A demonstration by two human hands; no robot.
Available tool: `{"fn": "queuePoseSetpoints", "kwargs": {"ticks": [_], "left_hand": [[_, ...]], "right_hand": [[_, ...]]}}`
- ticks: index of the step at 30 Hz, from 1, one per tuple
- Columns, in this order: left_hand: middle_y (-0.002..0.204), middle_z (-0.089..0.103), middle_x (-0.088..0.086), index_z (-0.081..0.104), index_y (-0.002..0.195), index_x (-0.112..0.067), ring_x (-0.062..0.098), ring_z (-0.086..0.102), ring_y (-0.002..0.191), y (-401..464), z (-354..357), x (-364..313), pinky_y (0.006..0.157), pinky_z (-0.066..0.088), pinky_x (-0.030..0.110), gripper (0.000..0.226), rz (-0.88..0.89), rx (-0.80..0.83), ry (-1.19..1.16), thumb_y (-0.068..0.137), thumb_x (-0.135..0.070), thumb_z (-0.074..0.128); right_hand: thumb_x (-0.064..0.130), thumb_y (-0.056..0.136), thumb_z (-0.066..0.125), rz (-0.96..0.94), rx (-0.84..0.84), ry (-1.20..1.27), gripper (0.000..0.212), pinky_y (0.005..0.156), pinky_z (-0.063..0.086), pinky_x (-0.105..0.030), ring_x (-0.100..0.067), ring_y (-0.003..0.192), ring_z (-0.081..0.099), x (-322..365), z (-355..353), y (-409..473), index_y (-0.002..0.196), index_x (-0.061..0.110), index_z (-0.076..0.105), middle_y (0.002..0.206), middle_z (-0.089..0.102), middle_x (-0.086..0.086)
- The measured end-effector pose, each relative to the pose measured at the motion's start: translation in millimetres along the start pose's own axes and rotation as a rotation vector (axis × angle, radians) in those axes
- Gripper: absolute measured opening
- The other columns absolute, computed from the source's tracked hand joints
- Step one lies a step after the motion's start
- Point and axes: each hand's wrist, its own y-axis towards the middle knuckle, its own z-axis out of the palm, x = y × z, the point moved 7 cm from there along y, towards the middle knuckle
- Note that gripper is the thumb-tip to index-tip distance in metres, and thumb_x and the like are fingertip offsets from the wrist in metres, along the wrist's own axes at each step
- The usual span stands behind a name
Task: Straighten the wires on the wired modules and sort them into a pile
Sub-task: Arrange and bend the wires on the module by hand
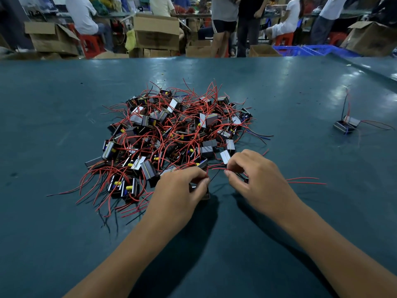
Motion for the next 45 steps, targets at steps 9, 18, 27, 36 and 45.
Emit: {"fn": "queuePoseSetpoints", "kwargs": {"ticks": [9,18,27,36,45], "left_hand": [[0.08,0.065,-0.023,0.076,0.097,-0.022,-0.01,0.062,0.079,1.2,-2.3,-0.6,0.074,0.052,0.019,0.008,0.045,-0.012,0.046,0.089,-0.02,0.073],[0.078,0.069,-0.021,0.072,0.085,-0.029,0.0,0.059,0.063,1.3,6.9,6.2,0.06,0.045,0.022,0.005,0.005,0.052,-0.142,0.088,-0.028,0.077],[0.084,0.073,0.002,0.072,0.098,-0.026,0.028,0.068,0.081,-3.2,22.8,6.9,0.075,0.055,0.05,0.029,-0.022,0.201,-0.179,0.098,-0.042,0.048],[0.08,0.073,0.002,0.072,0.095,-0.012,0.022,0.067,0.074,-0.1,10.1,2.6,0.07,0.054,0.044,0.028,0.036,0.049,0.0,0.102,-0.033,0.054],[0.08,0.074,-0.012,0.076,0.1,-0.026,0.007,0.069,0.073,-0.1,7.8,0.2,0.071,0.057,0.037,0.016,0.032,0.035,-0.019,0.098,-0.032,0.061]], "right_hand": [[0.013,0.086,0.062,-0.025,0.012,0.117,0.008,0.062,0.048,-0.035,-0.014,0.061,0.053,10.6,-3.8,-4.8,0.093,0.014,0.065,0.07,0.06,0.007],[0.005,0.096,0.059,0.433,0.08,0.792,0.011,0.061,0.057,-0.026,-0.021,0.063,0.071,-11.9,11.7,-7.8,0.087,0.008,0.065,0.074,0.073,-0.01],[0.001,0.101,0.049,0.526,0.099,1.127,0.015,0.073,0.058,-0.025,-0.027,0.087,0.074,-11.1,23.8,-12.0,0.099,0.002,0.064,0.102,0.075,-0.011],[0.014,0.101,0.055,0.404,-0.042,0.874,0.02,0.049,0.042,-0.02,-0.012,0.054,0.052,-14.4,6.0,-8.0,0.097,0.019,0.073,0.075,0.071,-0.001],[0.019,0.101,0.054,0.412,0.038,0.776,0.015,0.048,0.039,-0.021,-0.013,0.046,0.045,-11.7,20.6,-13.2,0.09,0.029,0.057,0.071,0.073,-0.003]]}}
